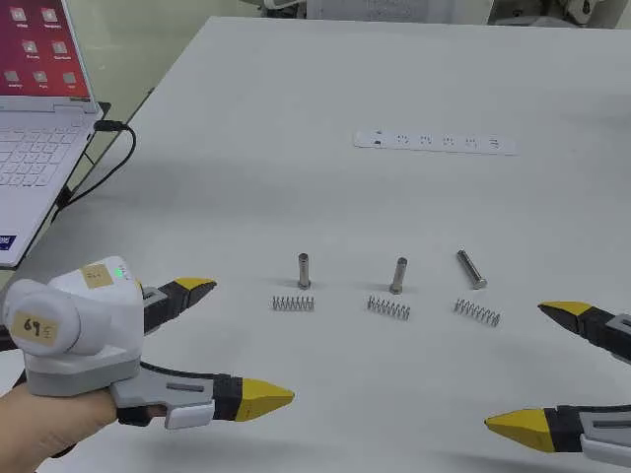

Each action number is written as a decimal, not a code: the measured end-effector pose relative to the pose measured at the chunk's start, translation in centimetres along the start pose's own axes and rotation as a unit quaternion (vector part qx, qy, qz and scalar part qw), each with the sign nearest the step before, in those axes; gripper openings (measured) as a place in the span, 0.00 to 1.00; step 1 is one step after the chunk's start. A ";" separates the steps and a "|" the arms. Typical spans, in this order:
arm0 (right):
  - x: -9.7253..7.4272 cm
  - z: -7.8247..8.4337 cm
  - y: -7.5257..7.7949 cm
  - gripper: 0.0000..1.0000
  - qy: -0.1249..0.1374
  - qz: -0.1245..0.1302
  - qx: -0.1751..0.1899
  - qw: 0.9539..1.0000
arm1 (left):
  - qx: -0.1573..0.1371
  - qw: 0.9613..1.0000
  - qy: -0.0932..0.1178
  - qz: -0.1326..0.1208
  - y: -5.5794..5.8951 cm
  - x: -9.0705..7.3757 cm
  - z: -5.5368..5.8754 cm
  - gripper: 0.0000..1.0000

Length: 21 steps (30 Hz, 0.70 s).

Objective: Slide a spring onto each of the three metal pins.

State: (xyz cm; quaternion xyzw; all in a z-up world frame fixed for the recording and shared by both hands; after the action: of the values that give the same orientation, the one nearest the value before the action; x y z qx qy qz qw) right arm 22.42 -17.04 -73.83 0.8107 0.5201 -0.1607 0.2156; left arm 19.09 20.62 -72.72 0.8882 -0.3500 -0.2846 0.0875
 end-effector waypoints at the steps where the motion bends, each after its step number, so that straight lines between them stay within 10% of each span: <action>1: 0.0 0.0 0.0 1.00 0.000 0.000 0.000 1.000 | -0.001 1.000 0.000 0.000 0.0 0.0 0.0 0.98; 21: -0.1 0.2 -0.1 0.99 -0.015 -0.006 -0.004 1.000 | -0.004 1.000 0.000 0.000 0.1 0.0 0.2 0.98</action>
State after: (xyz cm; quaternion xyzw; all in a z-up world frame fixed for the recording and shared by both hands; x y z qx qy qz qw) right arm 22.33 -17.16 -73.95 0.8038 0.5227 -0.1721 0.2260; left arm 18.89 20.59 -72.84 0.8879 -0.3485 -0.2864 0.0907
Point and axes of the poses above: the centre of the closed fingertips' face, and the gripper's own axes: x roughly forward along the fingers, y roughly to its right, z roughly out of its underside, the point moved 10 cm from there along -x, roughly backward along the fingers, and after that the axes turned 15 degrees about -x, right-handed, at the moved point
